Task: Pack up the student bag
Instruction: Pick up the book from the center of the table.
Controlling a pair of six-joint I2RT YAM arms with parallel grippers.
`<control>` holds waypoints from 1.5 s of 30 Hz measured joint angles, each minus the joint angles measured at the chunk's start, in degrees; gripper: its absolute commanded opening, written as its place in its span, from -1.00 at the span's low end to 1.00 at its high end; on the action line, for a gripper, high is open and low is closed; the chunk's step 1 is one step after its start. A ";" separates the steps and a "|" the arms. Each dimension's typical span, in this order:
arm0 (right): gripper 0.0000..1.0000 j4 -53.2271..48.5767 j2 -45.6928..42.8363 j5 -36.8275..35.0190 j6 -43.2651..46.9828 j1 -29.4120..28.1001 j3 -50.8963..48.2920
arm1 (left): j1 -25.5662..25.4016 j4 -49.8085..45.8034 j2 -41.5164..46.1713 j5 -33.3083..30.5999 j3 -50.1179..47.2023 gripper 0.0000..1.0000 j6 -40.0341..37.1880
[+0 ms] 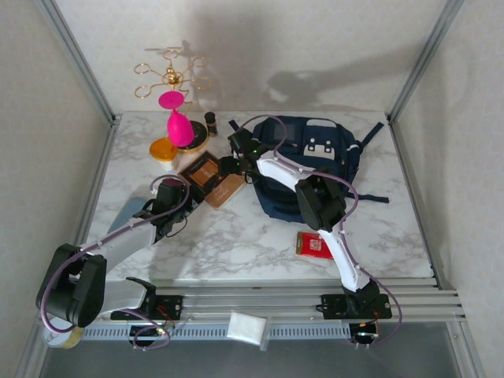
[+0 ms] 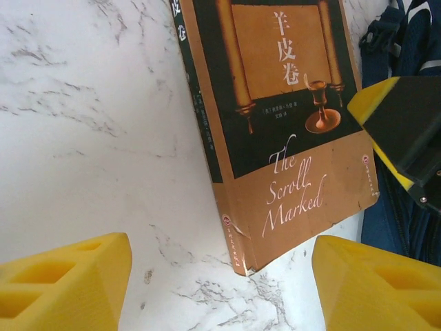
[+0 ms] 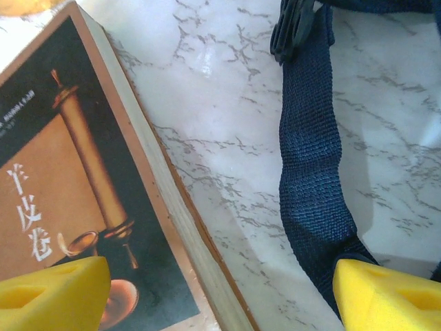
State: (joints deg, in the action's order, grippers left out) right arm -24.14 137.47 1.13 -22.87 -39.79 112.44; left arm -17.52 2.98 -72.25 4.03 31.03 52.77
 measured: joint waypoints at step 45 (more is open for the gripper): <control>-0.49 1.25 -8.22 19.28 -6.05 -1.92 -9.86 | 6.88 7.48 -17.86 10.05 4.63 0.07 -7.87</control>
State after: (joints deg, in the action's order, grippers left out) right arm -22.90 129.25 20.40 -28.93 -41.71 102.59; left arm -10.63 10.46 -90.11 14.09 35.66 44.91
